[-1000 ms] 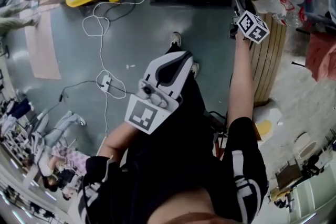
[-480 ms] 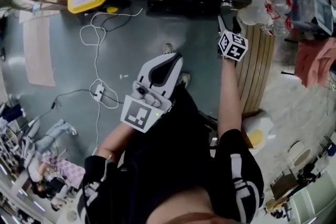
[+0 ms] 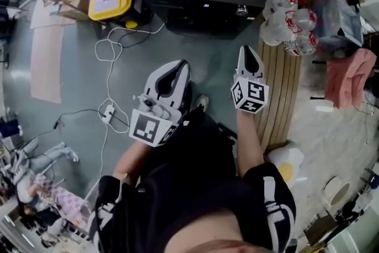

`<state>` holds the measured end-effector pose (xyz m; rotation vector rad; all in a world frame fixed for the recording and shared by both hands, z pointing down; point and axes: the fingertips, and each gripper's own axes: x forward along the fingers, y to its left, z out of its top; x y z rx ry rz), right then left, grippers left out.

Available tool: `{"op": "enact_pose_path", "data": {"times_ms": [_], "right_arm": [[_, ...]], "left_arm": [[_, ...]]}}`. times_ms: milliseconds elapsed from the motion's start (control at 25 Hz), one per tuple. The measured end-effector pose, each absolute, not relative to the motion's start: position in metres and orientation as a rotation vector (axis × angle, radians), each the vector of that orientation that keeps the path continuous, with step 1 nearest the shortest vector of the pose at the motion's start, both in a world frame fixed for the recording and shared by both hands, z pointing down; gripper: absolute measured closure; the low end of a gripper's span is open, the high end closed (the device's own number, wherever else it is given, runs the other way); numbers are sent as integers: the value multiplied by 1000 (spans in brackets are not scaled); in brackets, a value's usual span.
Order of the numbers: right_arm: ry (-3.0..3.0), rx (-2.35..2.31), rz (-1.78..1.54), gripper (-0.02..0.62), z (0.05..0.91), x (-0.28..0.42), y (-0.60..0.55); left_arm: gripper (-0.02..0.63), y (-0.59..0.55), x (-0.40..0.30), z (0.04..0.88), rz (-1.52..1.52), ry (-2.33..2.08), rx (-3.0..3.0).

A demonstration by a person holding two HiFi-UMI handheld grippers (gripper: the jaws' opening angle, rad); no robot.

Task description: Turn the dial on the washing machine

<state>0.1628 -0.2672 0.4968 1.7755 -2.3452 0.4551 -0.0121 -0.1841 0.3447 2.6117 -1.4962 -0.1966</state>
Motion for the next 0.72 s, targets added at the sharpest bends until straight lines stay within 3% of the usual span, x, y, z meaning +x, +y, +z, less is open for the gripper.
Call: {"op": "enact_pose_path", "data": {"times_ms": [360,720], "right_arm": [[-2478,1715,398,561,395,129,-177],[-2504,1660,397,568,383,96,-132]], "left_arm": [[581,-133,-29,319,-200,-1504,2606],[581,-125,-54,329,-174,-1494,2603]]}}
